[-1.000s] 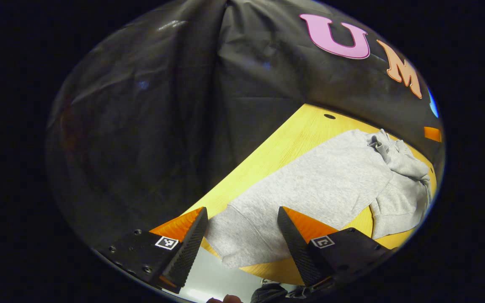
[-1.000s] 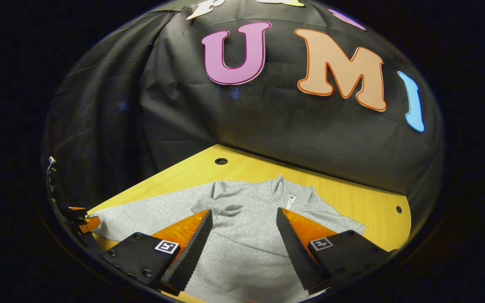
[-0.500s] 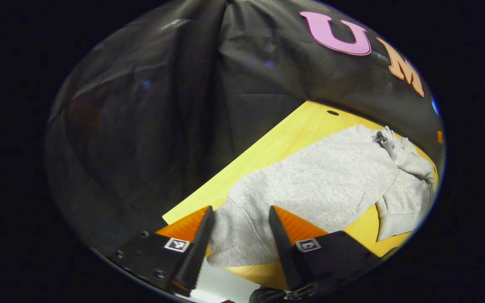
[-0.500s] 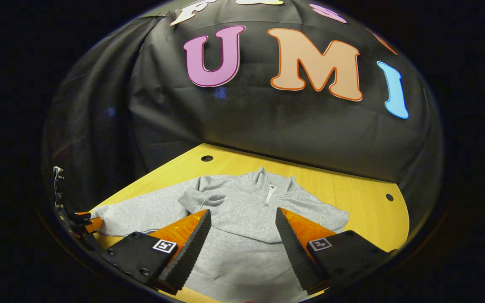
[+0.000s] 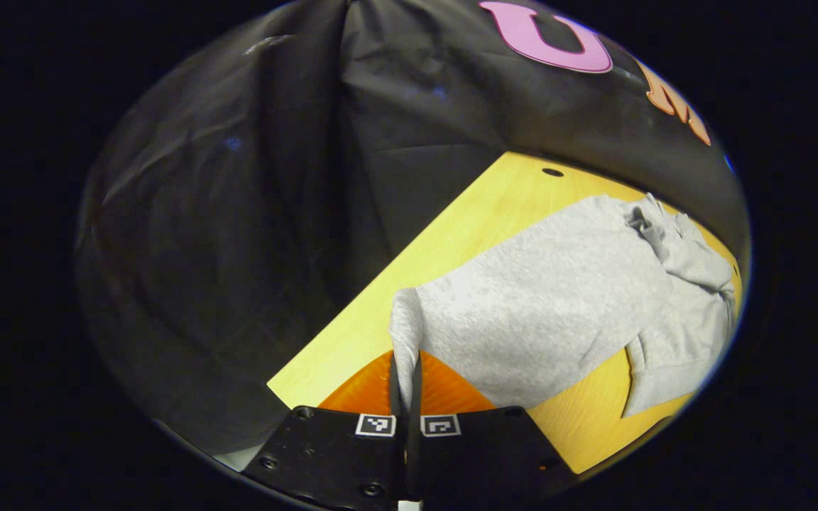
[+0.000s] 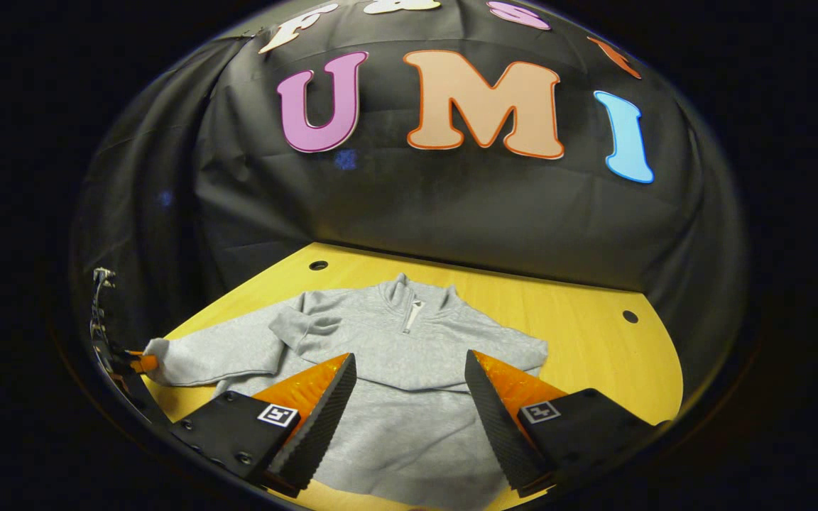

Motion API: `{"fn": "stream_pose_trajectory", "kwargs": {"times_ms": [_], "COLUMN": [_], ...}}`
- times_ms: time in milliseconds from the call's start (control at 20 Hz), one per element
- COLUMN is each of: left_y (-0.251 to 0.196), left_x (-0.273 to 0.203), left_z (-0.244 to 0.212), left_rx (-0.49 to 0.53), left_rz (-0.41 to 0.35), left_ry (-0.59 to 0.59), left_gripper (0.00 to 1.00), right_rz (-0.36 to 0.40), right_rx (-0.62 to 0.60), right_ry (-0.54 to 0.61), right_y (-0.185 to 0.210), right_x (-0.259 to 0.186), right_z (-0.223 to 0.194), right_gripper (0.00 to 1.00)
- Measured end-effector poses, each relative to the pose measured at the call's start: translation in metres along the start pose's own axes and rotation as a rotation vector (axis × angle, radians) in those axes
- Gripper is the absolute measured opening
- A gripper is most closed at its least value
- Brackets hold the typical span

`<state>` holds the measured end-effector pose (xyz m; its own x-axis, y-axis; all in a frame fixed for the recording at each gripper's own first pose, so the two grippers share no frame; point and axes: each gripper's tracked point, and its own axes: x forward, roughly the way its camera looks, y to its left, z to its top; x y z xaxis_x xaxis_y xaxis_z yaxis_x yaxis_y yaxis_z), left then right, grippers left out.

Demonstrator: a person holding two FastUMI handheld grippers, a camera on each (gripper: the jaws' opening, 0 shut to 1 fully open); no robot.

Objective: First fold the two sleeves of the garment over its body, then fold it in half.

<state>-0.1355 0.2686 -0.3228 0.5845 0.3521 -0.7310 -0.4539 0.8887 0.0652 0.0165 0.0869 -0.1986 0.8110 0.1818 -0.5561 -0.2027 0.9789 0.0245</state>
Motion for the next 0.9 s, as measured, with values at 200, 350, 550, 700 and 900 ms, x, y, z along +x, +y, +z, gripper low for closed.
{"fn": "stream_pose_trajectory", "kwargs": {"times_ms": [200, 350, 550, 700, 900], "left_y": [0.001, -0.009, -0.034, -0.063, -0.119], "left_x": [-0.009, -0.019, -0.029, -0.039, -0.058], "left_z": [0.059, 0.108, 0.158, 0.188, 0.226], "left_rx": [-0.035, -0.035, -0.041, -0.021, 0.007], "left_rz": [0.005, -0.011, -0.058, -0.111, -0.218], "left_ry": [-0.086, -0.17, -0.238, -0.292, -0.351], "left_gripper": [0.0, 0.0, 0.0, 0.0, 0.0], "right_rz": [-0.023, -0.034, -0.044, -0.063, -0.092], "right_rx": [0.018, 0.017, 0.016, 0.025, 0.014], "right_ry": [0.008, 0.001, 0.002, 0.001, -0.013], "right_y": [-0.021, -0.029, -0.04, -0.051, -0.065], "right_x": [-0.01, -0.016, -0.03, -0.04, -0.058], "right_z": [-0.006, -0.007, -0.014, -0.019, -0.022], "right_gripper": [0.98, 0.98, 0.98, 0.98, 0.98]}}
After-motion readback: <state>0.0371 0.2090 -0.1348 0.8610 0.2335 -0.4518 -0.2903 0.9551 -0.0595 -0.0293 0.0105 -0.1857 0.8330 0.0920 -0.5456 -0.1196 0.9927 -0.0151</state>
